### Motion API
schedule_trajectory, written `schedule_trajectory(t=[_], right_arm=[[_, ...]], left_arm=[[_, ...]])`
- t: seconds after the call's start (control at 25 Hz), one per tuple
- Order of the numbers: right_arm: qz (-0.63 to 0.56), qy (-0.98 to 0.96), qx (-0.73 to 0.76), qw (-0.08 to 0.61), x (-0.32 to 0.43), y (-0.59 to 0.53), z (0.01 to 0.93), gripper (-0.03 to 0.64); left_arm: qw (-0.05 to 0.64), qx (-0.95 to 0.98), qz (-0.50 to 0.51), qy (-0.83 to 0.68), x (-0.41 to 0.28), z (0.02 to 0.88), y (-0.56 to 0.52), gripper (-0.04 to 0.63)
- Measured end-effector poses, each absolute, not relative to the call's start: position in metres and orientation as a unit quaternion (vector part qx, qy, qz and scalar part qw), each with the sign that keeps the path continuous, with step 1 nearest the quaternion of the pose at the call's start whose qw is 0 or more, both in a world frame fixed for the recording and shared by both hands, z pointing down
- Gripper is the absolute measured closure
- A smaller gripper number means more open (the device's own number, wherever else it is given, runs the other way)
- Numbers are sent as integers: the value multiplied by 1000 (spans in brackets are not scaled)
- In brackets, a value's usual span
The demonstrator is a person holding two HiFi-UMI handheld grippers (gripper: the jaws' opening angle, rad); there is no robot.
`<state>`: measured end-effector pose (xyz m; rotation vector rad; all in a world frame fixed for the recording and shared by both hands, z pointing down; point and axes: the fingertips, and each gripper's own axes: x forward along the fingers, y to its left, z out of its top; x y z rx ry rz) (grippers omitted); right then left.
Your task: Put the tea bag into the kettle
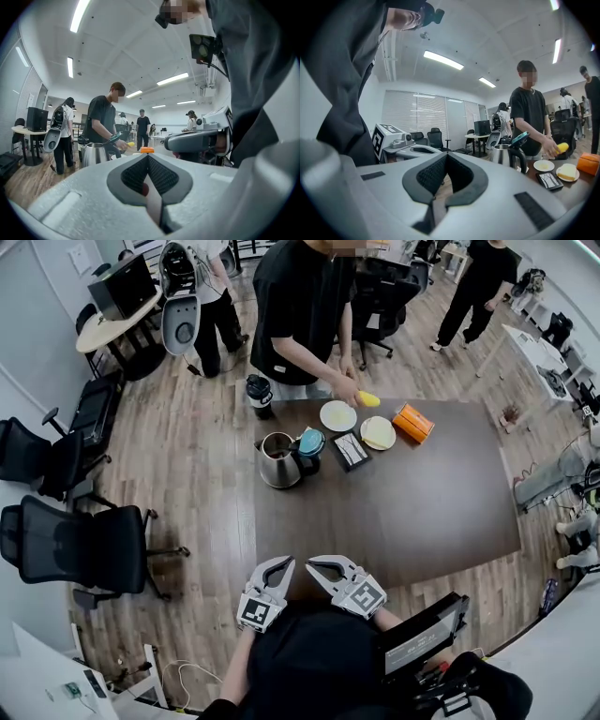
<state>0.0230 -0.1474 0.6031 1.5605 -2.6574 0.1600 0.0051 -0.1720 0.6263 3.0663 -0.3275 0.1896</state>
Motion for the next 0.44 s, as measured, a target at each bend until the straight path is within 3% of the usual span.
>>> schedule_trajectory(t=[0.44], right_arm=[[50,-868,494,28,16,-145,604,612]], left_arm=[[27,991,67,-113,0,626,-170,592]])
